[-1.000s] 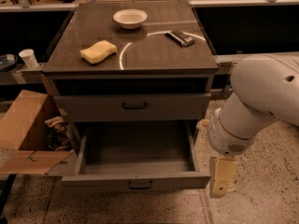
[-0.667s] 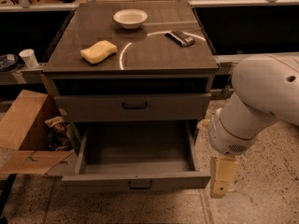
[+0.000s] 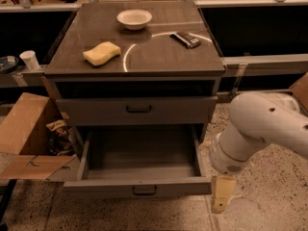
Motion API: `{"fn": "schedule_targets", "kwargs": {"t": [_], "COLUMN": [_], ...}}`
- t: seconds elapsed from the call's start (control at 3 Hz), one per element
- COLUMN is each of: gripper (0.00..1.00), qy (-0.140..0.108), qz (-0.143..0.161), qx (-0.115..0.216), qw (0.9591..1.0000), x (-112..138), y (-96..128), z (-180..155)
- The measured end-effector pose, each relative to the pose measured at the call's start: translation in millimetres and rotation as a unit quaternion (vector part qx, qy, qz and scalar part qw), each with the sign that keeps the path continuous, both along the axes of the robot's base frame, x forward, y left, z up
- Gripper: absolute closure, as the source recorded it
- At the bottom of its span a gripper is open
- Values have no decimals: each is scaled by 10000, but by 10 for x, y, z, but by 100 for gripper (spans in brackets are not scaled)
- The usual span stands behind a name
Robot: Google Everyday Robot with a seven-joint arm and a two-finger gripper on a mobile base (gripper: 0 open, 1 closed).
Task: Close middle drawer
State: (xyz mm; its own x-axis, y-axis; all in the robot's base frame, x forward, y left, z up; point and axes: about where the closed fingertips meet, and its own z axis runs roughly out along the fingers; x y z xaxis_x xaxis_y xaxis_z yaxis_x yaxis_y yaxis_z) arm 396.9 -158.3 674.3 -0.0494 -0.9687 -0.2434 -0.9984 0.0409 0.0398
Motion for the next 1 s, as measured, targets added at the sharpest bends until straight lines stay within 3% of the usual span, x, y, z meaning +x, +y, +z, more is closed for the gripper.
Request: {"fn": "schedule_targets", "kwargs": {"t": [0.33, 0.67, 1.0], "gripper": [16, 39, 63], "qy": [97, 311, 680], "qz": [107, 197, 109], "qx": [293, 425, 473], "qw": [9995, 9984, 9965], "x": [-31, -84, -137], "y": [-16, -19, -24], "z": [-711, -1346, -2016]}}
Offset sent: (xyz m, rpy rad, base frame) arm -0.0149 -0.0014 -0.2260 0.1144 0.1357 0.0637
